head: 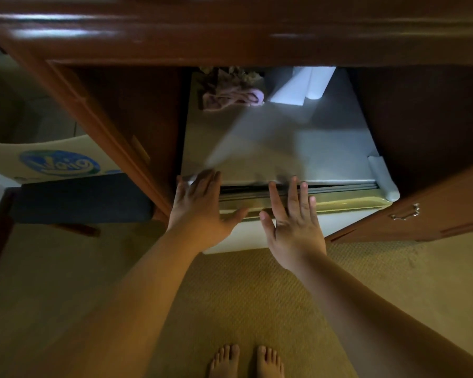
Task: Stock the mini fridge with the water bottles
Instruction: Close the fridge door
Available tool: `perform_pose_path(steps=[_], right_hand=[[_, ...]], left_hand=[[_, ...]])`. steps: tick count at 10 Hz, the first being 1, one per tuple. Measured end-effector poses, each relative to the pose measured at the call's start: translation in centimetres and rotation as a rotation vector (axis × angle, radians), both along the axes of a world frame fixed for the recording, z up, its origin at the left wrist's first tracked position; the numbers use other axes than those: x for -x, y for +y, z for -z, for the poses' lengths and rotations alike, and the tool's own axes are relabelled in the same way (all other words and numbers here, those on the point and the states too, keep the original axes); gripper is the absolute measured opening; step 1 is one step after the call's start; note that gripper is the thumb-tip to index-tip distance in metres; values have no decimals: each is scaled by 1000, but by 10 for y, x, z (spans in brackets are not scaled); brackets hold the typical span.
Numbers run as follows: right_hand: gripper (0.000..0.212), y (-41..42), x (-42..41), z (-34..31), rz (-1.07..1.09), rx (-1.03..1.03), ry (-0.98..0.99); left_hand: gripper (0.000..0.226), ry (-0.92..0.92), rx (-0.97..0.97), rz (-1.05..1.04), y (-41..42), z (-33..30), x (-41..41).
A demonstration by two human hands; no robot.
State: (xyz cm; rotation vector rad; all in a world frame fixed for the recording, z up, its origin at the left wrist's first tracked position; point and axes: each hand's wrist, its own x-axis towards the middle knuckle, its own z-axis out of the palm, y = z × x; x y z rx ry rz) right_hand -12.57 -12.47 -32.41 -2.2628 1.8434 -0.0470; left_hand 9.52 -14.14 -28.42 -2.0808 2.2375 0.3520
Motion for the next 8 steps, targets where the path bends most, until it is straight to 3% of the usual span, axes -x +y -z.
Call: perform_pose_path(steps=[4, 6, 7, 8], right_hand=[[63, -18, -4, -7, 31, -58, 11], [69, -16, 3, -9, -9, -127, 56], [73, 11, 20, -24, 40, -109, -29], [75, 92, 57, -30, 95, -181, -90]], left_hand=[[108, 29, 63, -63, 19, 16, 1], [108, 59, -12, -101, 34, 13, 12], [101, 147, 69, -133, 74, 10, 19], [94, 265, -56, -229, 157, -1, 18]])
